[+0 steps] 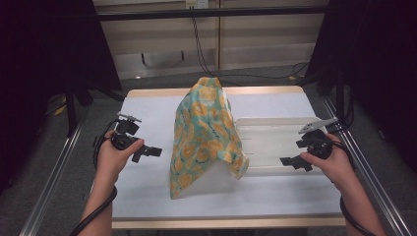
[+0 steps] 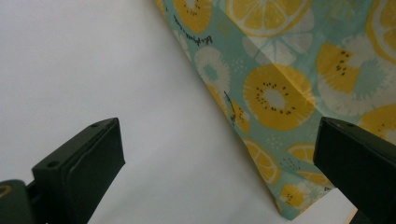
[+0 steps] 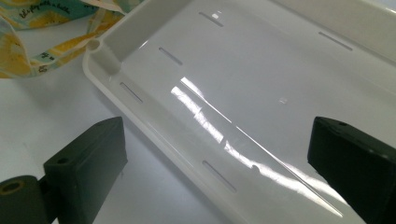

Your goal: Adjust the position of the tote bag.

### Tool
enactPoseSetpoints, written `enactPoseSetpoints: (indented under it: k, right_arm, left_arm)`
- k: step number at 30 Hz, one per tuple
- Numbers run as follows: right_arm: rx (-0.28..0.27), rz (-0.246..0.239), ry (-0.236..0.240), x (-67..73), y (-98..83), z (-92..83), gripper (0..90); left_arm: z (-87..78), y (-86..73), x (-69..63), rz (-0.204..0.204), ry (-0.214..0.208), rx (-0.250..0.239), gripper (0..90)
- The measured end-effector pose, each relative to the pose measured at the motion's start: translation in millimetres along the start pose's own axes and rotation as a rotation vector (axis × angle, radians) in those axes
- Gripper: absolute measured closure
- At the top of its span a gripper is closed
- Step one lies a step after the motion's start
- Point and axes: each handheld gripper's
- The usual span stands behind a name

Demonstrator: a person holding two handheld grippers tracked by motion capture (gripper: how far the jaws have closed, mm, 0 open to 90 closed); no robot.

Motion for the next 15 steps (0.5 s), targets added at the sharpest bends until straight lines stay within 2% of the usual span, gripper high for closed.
enactPoseSetpoints:
  k: [6,7,8,10,12,15]
  right_arm:
    - [-0.002,0.0,0.01,0.3,1.6,1.5,4.1]
    - [-0.007,0.0,0.01,-0.2,1.8,2.3,4.1]
    - [-0.007,0.002,0.015,-0.3,1.8,2.5,4.1]
    - [-0.003,-0.001,0.011,-0.8,1.1,3.7,4.2]
    - [0.0,-0.001,0.018,-1.4,0.0,5.1,4.2]
    - [0.001,0.006,0.02,-1.1,-0.1,6.0,4.2]
  left_arm:
    - [-2.7,8.1,-3.7,-0.018,0.002,-0.007,1.4]
    - [-2.7,10.2,-5.9,-0.033,-0.004,-0.021,1.4]
    - [-4.3,12.1,-5.2,-0.012,0.005,-0.01,1.4]
    - [-5.2,14.6,-7.2,-0.024,-0.006,-0.02,1.4]
    - [-7.4,18.1,-8.5,-0.007,0.001,-0.012,1.4]
    - [-9.1,21.9,-11.6,-0.025,-0.006,-0.009,1.2]
Point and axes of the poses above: each handheld gripper's, and its own axes: z roughly forward along the jaws, y roughly out of its top, x roughly to its left, and after that the axes turned 15 degrees about -z, right-handed
